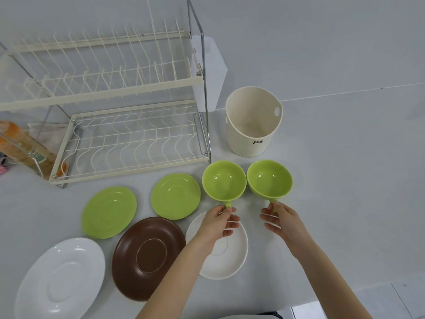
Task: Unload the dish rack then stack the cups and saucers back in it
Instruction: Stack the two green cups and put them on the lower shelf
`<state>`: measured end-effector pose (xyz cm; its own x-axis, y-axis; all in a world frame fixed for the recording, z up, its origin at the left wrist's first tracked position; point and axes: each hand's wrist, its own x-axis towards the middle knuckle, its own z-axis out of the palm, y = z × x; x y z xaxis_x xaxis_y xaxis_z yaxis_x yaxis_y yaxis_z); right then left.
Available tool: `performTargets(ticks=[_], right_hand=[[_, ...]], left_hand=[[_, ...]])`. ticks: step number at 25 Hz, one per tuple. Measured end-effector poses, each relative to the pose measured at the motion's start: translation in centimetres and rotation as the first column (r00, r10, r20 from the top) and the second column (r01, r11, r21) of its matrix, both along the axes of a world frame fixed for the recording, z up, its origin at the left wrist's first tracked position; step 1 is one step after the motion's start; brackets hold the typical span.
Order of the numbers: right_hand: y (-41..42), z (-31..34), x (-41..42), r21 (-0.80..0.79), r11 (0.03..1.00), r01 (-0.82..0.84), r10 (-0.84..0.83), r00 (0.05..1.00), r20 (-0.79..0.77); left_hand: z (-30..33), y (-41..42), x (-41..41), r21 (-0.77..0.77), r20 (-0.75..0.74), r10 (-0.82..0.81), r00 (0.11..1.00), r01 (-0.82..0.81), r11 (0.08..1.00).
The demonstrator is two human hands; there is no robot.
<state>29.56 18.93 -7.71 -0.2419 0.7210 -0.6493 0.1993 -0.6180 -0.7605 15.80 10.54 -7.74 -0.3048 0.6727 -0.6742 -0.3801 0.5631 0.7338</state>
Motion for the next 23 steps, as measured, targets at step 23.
performTargets(ticks=[23], right_hand=[[-2.8,1.8,-5.7,0.078,0.967,-0.242,0.251,0.959,-0.131]], left_hand=[[-0.3,-0.1,-0.3,0.0,-0.052,-0.045,0.998,0.045,0.999]])
